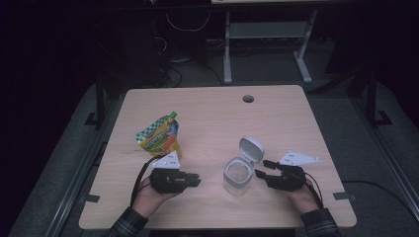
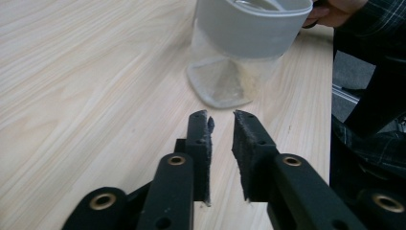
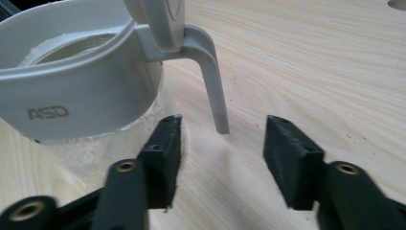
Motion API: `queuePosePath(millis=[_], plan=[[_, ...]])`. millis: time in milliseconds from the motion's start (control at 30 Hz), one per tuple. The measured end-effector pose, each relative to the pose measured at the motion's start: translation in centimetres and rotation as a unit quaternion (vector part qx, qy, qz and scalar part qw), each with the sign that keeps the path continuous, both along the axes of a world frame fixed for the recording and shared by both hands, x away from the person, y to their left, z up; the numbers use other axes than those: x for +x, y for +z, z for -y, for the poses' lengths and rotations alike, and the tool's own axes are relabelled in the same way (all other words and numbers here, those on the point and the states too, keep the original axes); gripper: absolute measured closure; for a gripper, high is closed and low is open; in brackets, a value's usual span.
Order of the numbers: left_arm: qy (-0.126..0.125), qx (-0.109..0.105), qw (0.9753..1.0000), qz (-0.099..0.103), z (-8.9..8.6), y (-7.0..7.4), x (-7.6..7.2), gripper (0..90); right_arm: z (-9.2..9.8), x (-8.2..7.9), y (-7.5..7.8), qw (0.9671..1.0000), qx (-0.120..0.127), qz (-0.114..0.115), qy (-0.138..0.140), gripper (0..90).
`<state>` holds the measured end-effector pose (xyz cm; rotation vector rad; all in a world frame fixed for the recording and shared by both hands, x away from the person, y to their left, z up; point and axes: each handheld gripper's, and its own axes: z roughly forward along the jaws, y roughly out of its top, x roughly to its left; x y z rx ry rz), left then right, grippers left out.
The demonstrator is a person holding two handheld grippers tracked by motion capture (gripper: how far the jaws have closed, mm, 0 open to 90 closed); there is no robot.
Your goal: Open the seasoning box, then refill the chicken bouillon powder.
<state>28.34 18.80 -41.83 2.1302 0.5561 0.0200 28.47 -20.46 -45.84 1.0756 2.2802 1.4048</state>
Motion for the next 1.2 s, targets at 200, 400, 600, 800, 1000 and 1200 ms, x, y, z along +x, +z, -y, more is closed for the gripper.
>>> queuePosePath(millis=[200, 400, 600, 800, 1000, 1200], plan=[[0.026, -0.006, 0.9996, -0.006, -2.1, 0.3, -0.2, 63.6, 0.8, -0.6, 0.1, 0.9999, 0.005, 0.001, -0.011, 39.4], [0.054, -0.007, 0.9985, -0.009, -4.3, 0.5, -0.4, 55.2, 1.2, -0.7, -0.2, 0.9998, 0.008, 0.007, -0.015, 35.4], [0.075, -0.005, 0.9972, -0.002, -6.7, 0.8, -0.8, 50.0, 1.1, -0.5, -0.4, 0.9995, 0.0, 0.01, -0.03, 28.6], [0.097, -0.005, 0.9953, 0.002, -8.9, 1.2, -1.0, 49.0, 1.1, -0.3, -0.7, 0.9994, -0.01, 0.005, -0.033, 25.8], [0.107, 0.0, 0.9943, 0.007, -10.5, 1.6, -0.5, 49.9, 1.1, 0.0, -0.8, 0.9993, -0.012, 0.002, -0.036, 25.8], [0.119, 0.003, 0.9929, 0.008, -11.6, 1.6, -0.2, 49.8, 1.2, 0.0, -0.8, 0.9993, -0.009, 0.0, -0.037, 25.9]])
